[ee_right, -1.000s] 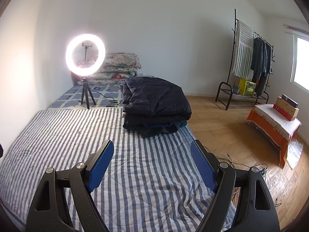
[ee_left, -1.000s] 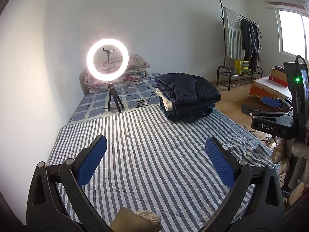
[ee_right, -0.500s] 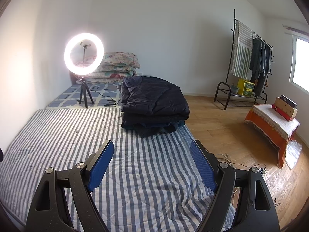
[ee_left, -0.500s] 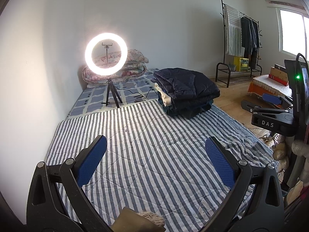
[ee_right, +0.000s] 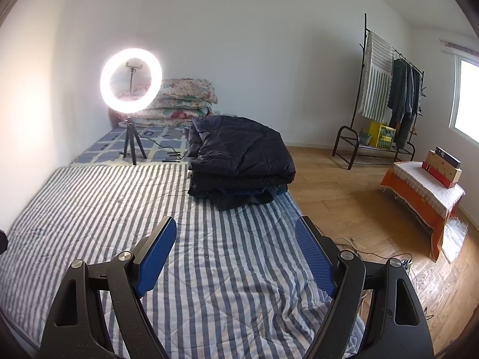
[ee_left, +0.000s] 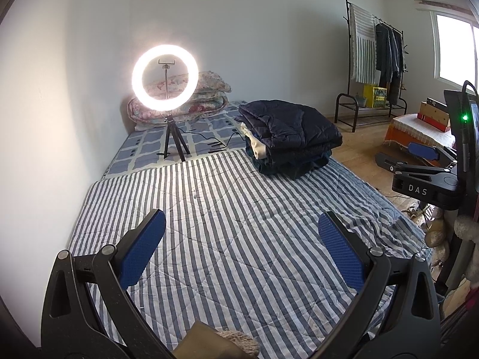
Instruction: Fold large clothes
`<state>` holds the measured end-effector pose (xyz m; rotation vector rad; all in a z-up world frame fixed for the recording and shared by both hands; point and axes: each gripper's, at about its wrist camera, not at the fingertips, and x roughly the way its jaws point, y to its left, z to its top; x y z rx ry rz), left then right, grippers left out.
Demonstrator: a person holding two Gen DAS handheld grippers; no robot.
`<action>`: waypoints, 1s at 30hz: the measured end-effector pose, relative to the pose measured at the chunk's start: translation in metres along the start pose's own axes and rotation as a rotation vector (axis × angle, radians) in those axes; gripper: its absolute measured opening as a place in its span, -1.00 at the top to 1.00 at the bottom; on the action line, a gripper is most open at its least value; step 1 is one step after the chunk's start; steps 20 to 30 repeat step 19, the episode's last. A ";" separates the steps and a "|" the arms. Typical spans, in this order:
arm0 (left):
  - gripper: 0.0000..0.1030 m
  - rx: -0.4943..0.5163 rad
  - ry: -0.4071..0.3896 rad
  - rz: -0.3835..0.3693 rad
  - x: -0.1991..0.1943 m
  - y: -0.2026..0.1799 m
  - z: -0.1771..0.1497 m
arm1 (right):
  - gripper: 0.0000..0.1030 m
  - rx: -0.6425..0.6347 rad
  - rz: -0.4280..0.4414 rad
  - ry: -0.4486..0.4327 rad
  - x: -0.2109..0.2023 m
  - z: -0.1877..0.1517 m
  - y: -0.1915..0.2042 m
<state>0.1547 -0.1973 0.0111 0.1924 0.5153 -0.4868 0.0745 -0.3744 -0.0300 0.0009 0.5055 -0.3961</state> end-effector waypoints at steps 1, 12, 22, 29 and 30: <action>-1.00 -0.001 0.000 0.000 0.000 0.000 0.000 | -0.58 0.000 0.000 0.000 0.000 0.000 0.000; -1.00 -0.005 -0.002 0.003 0.001 0.002 0.000 | -0.58 -0.005 0.003 0.009 0.002 -0.003 0.000; -1.00 -0.008 -0.017 0.012 -0.001 0.004 0.000 | -0.59 -0.009 0.002 0.011 0.003 -0.002 0.000; -1.00 -0.008 -0.017 0.012 -0.001 0.004 0.000 | -0.59 -0.009 0.002 0.011 0.003 -0.002 0.000; -1.00 -0.008 -0.017 0.012 -0.001 0.004 0.000 | -0.59 -0.009 0.002 0.011 0.003 -0.002 0.000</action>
